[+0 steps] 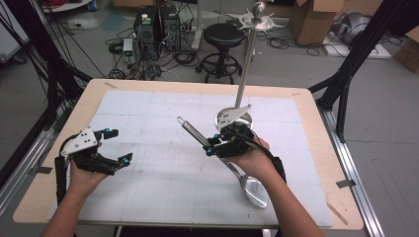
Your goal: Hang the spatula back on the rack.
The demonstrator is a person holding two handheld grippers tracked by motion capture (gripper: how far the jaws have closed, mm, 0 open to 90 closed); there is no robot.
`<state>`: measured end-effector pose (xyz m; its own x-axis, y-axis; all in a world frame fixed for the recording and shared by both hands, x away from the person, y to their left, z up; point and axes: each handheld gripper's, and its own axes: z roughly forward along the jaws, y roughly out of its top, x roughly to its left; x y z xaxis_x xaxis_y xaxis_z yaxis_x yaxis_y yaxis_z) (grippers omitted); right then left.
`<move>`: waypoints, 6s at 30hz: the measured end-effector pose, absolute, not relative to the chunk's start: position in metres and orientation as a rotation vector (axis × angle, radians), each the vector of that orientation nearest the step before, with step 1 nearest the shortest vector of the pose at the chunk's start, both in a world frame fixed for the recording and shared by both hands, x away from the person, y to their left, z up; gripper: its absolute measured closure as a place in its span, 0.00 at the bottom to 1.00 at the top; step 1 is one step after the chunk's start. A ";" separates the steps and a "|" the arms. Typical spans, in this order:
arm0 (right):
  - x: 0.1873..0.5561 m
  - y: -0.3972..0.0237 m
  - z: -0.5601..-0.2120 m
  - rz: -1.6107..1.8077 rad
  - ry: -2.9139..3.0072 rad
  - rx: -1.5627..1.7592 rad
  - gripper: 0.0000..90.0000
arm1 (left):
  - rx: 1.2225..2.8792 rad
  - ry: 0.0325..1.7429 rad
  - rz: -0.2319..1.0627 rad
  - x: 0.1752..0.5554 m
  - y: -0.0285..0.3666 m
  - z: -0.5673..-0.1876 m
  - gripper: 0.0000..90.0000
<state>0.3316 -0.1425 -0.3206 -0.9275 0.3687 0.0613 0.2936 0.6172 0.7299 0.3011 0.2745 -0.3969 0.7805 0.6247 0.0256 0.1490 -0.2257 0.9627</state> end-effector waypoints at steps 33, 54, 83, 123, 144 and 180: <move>0.319 -0.195 -0.255 1.429 2.511 0.558 0.77 | 1.772 0.601 0.497 0.301 0.275 -0.396 0.02; 0.331 -0.222 -0.218 1.430 2.504 0.579 0.77 | 1.771 0.598 0.498 0.301 0.275 -0.396 0.02; 0.357 -0.260 -0.182 1.323 2.454 0.678 0.77 | 1.776 0.602 0.492 0.301 0.275 -0.397 0.02; 0.399 -0.270 -0.176 1.202 2.368 0.899 0.77 | 1.776 0.602 0.486 0.301 0.275 -0.397 0.02; 0.410 -0.268 -0.180 1.167 2.363 0.944 0.77 | 1.777 0.599 0.487 0.301 0.275 -0.397 0.02; 0.416 -0.263 -0.190 1.255 2.311 0.980 0.68 | 1.780 0.603 0.482 0.301 0.275 -0.397 0.02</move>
<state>0.4160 -0.2631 -0.1903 -0.7073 0.7061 0.0332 0.4123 0.3739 0.8308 0.3008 0.2754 -0.3973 0.7844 0.6199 0.0204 0.1567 -0.2298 0.9605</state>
